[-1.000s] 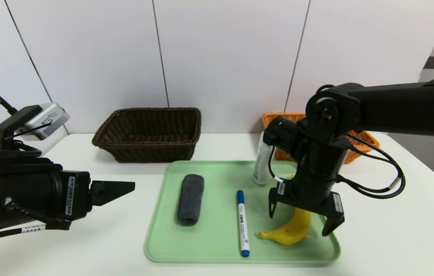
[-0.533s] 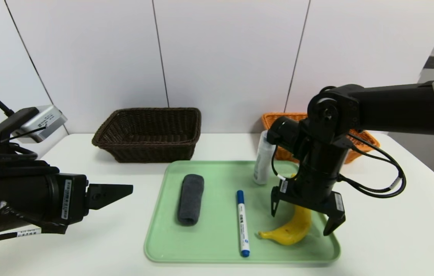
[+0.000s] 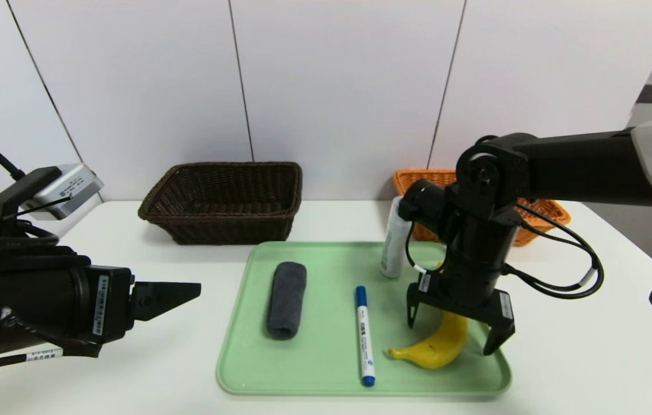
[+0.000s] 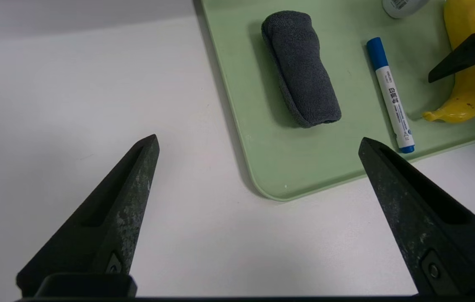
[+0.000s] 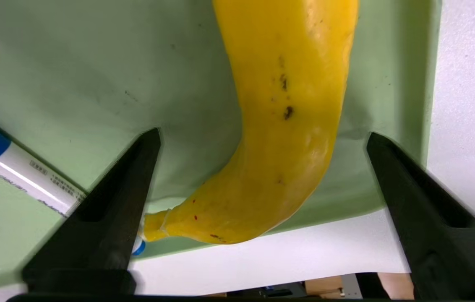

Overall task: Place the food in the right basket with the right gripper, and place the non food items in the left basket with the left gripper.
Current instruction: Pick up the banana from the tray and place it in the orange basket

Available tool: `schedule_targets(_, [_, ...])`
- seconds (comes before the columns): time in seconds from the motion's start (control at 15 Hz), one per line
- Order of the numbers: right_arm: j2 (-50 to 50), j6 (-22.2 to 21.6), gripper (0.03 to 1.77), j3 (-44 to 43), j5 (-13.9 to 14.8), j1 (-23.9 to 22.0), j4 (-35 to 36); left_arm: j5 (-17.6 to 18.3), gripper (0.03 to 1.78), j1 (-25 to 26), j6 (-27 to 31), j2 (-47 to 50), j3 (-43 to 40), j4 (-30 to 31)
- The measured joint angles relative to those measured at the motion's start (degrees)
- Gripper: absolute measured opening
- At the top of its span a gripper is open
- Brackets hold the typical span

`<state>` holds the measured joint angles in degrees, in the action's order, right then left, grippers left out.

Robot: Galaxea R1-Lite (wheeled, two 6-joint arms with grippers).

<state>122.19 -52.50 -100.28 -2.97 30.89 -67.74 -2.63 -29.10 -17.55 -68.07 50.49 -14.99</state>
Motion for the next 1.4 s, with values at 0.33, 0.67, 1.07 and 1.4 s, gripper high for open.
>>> schedule_targets(0.33, [0.46,-0.11,0.88,0.01,-0.16,0.02,0.00,0.00,1.69,0.00,-0.07,-0.04,-0.35,0.01])
schedule_targets(0.67, [0.06,-0.13,0.50,0.04,-0.13,-0.18,0.02,0.05,1.69,0.00,-0.17,0.05,-1.24,0.12])
schedule_targets(1.07, [-3.72,-0.16,0.50,-0.22,-0.60,-0.24,-0.17,-0.01,1.69,0.00,-0.17,0.41,-1.94,0.33])
schedule_targets(1.4, [-11.78,-0.96,0.50,0.22,-2.15,0.67,-2.57,0.02,1.69,0.00,-0.07,0.85,-1.79,0.15])
